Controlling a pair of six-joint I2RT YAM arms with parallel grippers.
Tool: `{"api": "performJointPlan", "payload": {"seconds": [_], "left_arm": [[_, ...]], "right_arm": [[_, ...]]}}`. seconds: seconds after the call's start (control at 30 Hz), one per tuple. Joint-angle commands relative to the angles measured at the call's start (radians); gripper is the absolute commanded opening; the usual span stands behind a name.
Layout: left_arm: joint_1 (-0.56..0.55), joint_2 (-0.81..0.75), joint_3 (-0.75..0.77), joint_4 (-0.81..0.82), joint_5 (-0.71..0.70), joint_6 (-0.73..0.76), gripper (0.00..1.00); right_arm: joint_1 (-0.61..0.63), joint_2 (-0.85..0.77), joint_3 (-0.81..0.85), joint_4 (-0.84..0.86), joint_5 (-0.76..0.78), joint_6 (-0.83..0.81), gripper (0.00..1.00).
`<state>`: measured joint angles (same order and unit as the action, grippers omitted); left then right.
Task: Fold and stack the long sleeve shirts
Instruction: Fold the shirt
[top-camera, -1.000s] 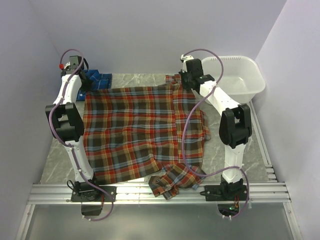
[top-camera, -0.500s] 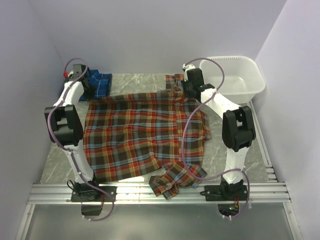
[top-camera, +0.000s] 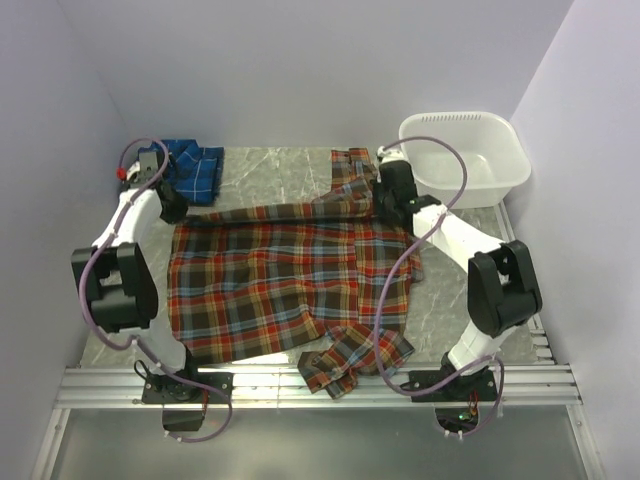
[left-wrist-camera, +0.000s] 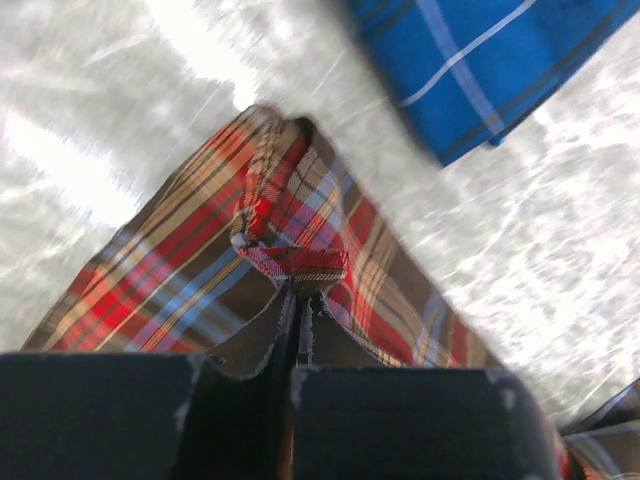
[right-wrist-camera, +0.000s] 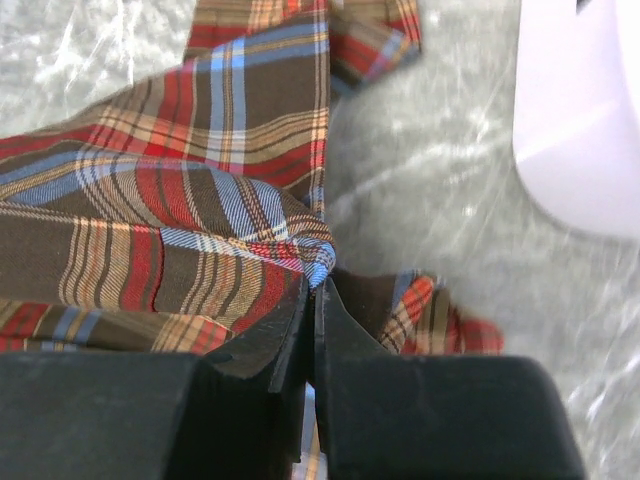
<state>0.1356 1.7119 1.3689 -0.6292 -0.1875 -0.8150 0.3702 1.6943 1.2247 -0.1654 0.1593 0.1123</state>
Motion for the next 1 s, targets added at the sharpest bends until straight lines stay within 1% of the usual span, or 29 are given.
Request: {"api": "performJointPlan", "payload": {"seconds": [0.0,0.1,0.13,0.2,0.23,0.3,0.37,0.4,0.43,0.5,0.53,0.57,0.6,0.63,0.67,0.73,0.8,0.83,0.97], "left_arm": [[0.012,-0.083,-0.102,0.039,-0.038,-0.035,0.0],[0.012,-0.139,-0.201,0.066,-0.038,-0.064,0.0],[0.012,-0.162,-0.246,0.071,-0.043,-0.078,0.0],[0.01,-0.176,-0.286,0.091,-0.047,-0.081,0.02],[0.01,-0.179,-0.312,0.092,-0.053,-0.087,0.03],[0.012,-0.178,-0.326,0.092,-0.05,-0.085,0.06],[0.012,-0.178,-0.324,0.085,-0.04,-0.075,0.14],[0.012,-0.185,-0.32,0.079,-0.035,-0.07,0.21],[0.01,-0.207,-0.312,0.077,-0.029,-0.049,0.26],[0.01,-0.238,-0.301,0.074,-0.007,-0.032,0.37],[0.01,-0.271,-0.295,0.08,0.006,-0.014,0.52],[0.012,-0.287,-0.291,0.082,0.023,-0.003,0.59],[0.01,-0.299,-0.283,0.079,0.045,0.008,0.71],[0.007,-0.316,-0.266,0.066,0.051,0.022,0.77],[0.002,-0.319,-0.26,0.065,0.057,0.034,0.8],[-0.016,-0.314,-0.242,0.068,0.098,0.069,0.81],[-0.034,-0.295,-0.231,0.072,0.123,0.088,0.8],[-0.056,-0.267,-0.222,0.074,0.123,0.099,0.79],[-0.083,-0.17,-0.183,0.086,0.132,0.088,0.77]], "right_arm": [[0.018,-0.067,-0.089,0.035,0.118,0.087,0.08],[0.026,-0.108,-0.169,0.041,0.14,0.153,0.09],[0.026,-0.116,-0.189,0.043,0.138,0.186,0.1],[0.024,-0.124,-0.235,0.043,0.111,0.21,0.13],[0.026,-0.119,-0.243,0.04,0.097,0.226,0.24],[0.024,-0.12,-0.263,0.03,0.045,0.233,0.33],[0.024,-0.136,-0.263,0.017,0.017,0.233,0.47],[0.024,-0.162,-0.26,-0.002,-0.001,0.23,0.52],[0.026,-0.176,-0.254,-0.011,-0.012,0.221,0.6],[0.019,-0.214,-0.225,-0.043,-0.027,0.213,0.64],[0.018,-0.223,-0.212,-0.052,-0.032,0.208,0.65],[0.015,-0.228,-0.183,-0.063,-0.032,0.21,0.65],[0.003,-0.229,-0.169,-0.074,-0.043,0.214,0.66],[-0.005,-0.223,-0.154,-0.08,-0.056,0.234,0.67],[-0.013,-0.214,-0.125,-0.083,-0.079,0.245,0.66],[-0.03,-0.18,-0.107,-0.066,-0.121,0.274,0.65],[-0.04,-0.135,-0.087,-0.048,-0.148,0.296,0.65],[-0.051,-0.121,-0.08,-0.039,-0.182,0.32,0.64],[-0.076,-0.052,-0.067,0.0,-0.225,0.377,0.6]]}}
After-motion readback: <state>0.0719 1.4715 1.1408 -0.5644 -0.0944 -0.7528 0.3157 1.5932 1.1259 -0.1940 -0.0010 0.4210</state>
